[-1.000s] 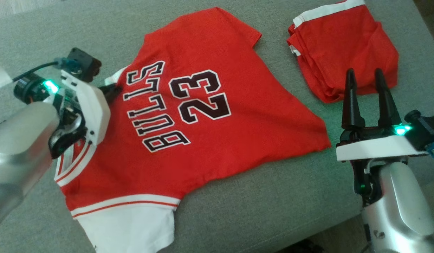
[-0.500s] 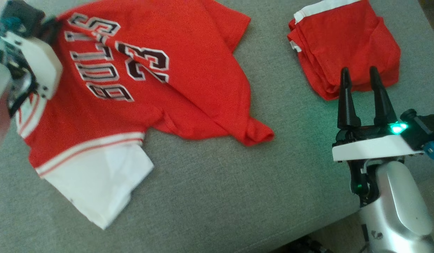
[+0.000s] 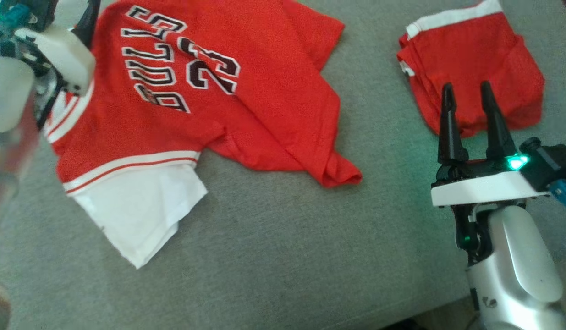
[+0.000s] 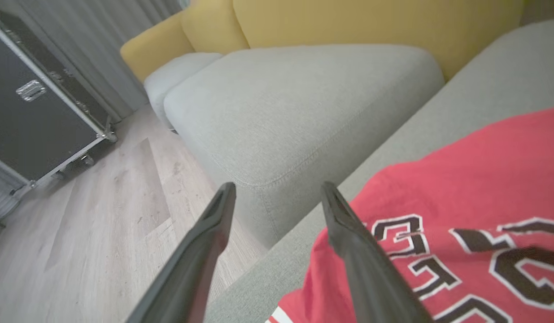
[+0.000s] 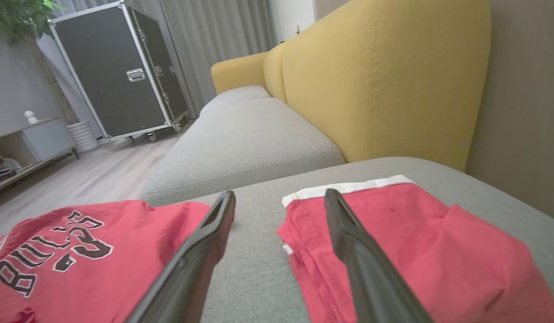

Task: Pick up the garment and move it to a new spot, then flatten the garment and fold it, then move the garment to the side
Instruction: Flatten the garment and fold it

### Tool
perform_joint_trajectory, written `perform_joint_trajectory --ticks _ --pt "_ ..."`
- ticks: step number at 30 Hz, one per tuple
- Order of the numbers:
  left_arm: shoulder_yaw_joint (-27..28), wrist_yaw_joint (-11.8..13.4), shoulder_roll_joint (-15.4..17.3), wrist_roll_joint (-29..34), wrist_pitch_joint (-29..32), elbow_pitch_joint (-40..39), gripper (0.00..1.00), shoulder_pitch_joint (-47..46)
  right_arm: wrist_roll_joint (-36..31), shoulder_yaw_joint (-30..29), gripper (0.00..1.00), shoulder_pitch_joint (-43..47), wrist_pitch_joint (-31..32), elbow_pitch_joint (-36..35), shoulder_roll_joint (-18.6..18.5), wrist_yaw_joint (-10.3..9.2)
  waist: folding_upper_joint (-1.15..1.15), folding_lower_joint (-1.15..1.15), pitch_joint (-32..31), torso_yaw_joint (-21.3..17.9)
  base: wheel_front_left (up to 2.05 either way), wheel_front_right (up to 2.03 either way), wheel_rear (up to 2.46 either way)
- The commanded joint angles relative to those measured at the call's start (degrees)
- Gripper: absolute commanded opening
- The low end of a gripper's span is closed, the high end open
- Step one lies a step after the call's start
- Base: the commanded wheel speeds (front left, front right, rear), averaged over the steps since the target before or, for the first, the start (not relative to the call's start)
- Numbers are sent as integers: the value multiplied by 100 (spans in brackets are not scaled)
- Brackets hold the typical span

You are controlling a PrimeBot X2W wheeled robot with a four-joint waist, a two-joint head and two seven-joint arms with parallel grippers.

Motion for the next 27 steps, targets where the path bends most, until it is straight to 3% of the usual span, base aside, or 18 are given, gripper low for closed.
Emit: perform_joint_trajectory --ticks 1,6,9,20,23,27 --pt "334 109 84 -146 -151 20 100 -102 -77 115 100 -105 -61 -117 -18 -5 0 0 -248 232 0 0 0" --pt "884 331 -154 -509 -335 -182 100 367 -194 136 100 -19 -61 96 -18 -5 0 0 -751 641 0 0 0" --pt "1371 522 -163 -479 -341 -796 100 827 -249 97 100 90 -61 252 -18 -5 0 0 -1082 931 0 0 0" --pt "3213 1401 -116 467 -344 -3495 100 3808 -319 83 100 629 -49 649 -18 -5 0 0 -1974 1671 0 0 0" --pt "3726 1587 -230 720 -344 -4129 100 4645 -280 80 100 790 -51 652 -18 -5 0 0 -2073 1777 0 0 0" --pt "4366 1655 -511 940 -344 -4761 100 5570 -194 119 100 951 -53 656 -18 -5 0 0 -2104 1862 0 0 0"
